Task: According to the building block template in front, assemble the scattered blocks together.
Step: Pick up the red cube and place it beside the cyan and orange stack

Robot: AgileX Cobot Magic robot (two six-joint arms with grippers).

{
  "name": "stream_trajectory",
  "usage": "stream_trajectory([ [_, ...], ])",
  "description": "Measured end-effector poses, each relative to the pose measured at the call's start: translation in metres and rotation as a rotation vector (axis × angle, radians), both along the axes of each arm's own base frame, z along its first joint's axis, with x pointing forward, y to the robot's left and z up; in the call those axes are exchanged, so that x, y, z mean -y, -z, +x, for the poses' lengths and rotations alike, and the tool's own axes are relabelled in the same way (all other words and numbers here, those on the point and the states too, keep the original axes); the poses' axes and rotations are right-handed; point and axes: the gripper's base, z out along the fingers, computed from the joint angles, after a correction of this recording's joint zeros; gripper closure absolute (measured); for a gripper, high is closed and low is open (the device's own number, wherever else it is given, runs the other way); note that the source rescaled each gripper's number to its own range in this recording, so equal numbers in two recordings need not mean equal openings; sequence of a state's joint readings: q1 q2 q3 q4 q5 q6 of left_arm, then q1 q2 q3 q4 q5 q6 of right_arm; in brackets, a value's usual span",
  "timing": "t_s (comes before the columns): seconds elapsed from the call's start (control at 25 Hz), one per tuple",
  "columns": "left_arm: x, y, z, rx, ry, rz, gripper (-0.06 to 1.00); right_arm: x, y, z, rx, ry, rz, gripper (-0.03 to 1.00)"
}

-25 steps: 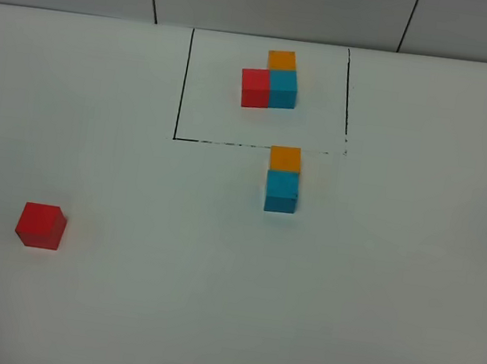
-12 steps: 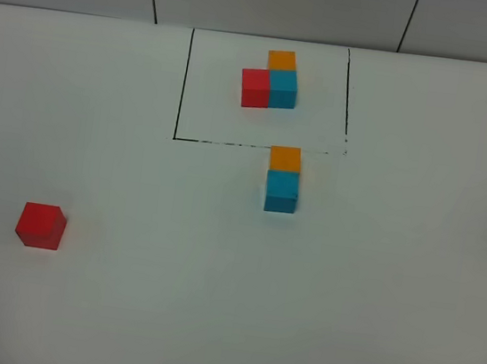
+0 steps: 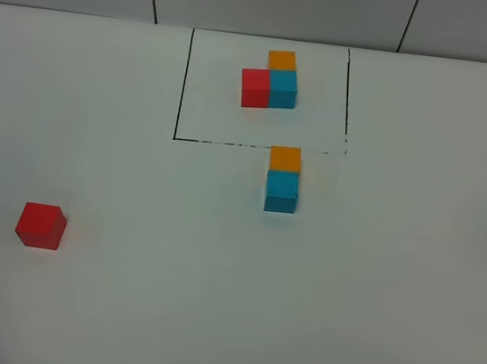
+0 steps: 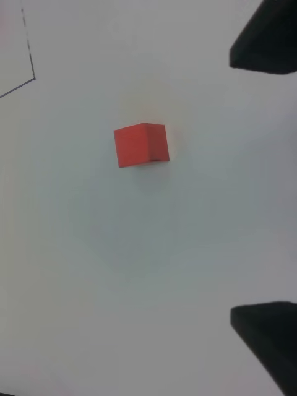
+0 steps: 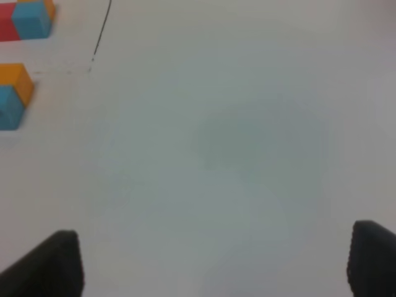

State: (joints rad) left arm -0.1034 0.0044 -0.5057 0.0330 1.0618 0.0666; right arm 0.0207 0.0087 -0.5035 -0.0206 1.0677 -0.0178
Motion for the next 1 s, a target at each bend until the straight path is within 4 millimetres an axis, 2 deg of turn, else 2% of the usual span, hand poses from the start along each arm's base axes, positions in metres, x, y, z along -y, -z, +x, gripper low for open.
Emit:
stream_trajectory([
  [0.12,-0.003,-0.005,0.01,-0.04,-0.064,-0.007,0.22,0.0,0.0,0.0,0.0,0.0,0.0,0.24],
  [0.2,-0.004,-0.013,0.024,-0.071,-0.095,0.001,0.18,0.0,0.0,0.0,0.0,0.0,0.0,0.24],
  [0.36,0.0,-0.032,0.069,-0.219,-0.105,0.024,0.11,0.0,0.0,0.0,0.0,0.0,0.0,0.24],
  [0.48,0.006,-0.039,0.111,-0.364,-0.125,-0.004,0.09,0.0,0.0,0.0,0.0,0.0,0.0,0.24],
  [0.64,0.016,-0.029,0.168,-0.548,-0.132,-0.03,0.09,0.0,0.0,0.0,0.0,0.0,0.0,0.24],
  [0.76,0.02,-0.007,0.206,-0.663,-0.133,-0.017,0.09,0.0,0.0,0.0,0.0,0.0,0.0,0.24],
  [1.0,0.028,0.038,0.249,-0.775,-0.127,-0.028,0.09,0.0,0.0,0.0,0.0,0.0,0.0,0.24],
])
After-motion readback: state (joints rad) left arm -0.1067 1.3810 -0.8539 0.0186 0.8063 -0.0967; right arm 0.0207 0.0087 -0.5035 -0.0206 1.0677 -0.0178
